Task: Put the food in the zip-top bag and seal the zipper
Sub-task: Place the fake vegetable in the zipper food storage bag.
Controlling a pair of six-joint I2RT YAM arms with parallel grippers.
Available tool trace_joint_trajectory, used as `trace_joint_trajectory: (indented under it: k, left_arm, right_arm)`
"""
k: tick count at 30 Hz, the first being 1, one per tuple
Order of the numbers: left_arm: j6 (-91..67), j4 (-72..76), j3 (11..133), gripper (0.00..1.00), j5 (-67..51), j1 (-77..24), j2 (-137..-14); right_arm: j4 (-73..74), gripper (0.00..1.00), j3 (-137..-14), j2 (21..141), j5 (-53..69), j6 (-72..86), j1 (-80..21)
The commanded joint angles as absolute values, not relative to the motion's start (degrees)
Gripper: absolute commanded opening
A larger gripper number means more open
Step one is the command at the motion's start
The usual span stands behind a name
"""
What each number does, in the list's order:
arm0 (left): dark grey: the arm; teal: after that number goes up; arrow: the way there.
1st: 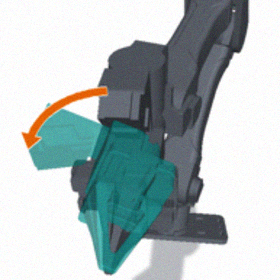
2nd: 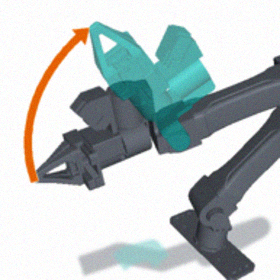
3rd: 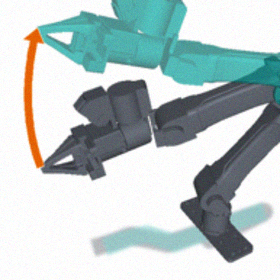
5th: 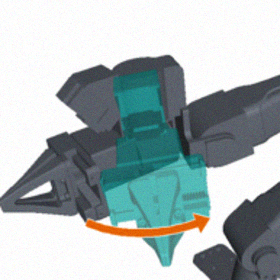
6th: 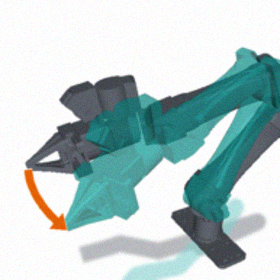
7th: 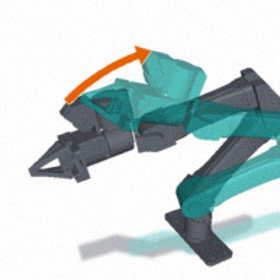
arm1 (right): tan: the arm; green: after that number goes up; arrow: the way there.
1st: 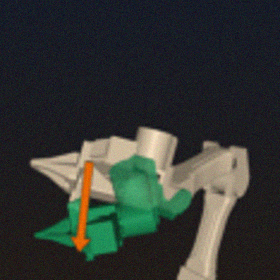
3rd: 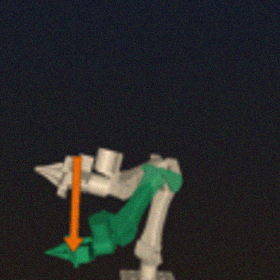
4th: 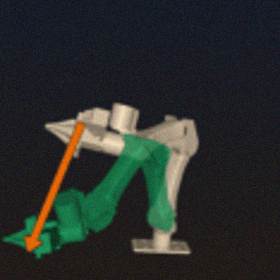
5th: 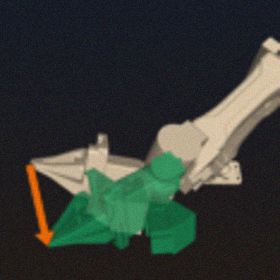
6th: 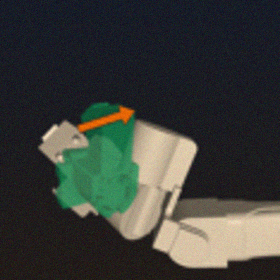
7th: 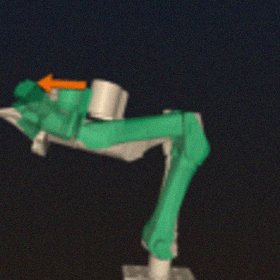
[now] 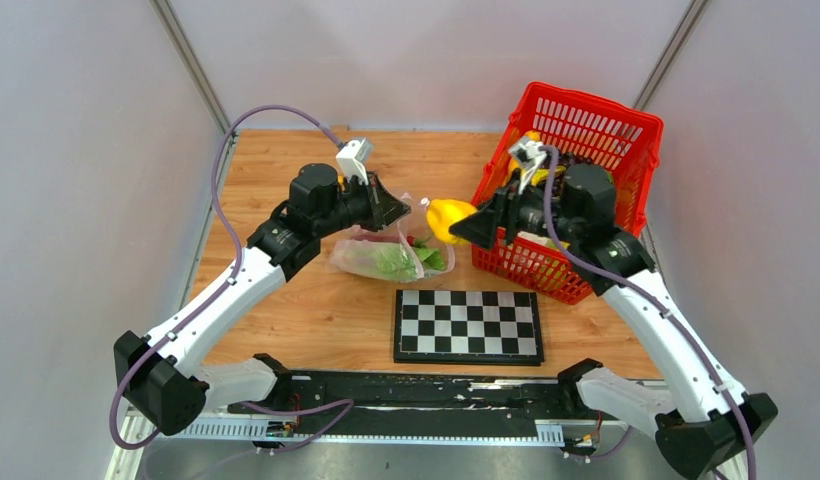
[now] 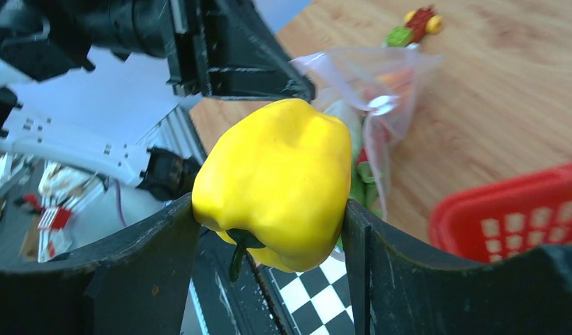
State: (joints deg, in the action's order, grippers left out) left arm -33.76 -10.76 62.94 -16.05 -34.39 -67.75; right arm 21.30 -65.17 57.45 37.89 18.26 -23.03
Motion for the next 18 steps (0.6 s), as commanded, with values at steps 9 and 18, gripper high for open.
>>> trace_joint_trajectory:
  k: [9,18]
  left_arm:
    - [-33.20,-6.86,65.78,0.00,-19.82,-34.18,-65.60]
    - [-33.65,-5.04,66.73,0.00,-24.44,-34.14,-65.82]
  right_arm:
    - [18.28,0.25,-64.95,66.59,37.72,10.68,-31.97]
    - [15.79,0.27,-64.81,69.12,34.96,8.53,-33.40]
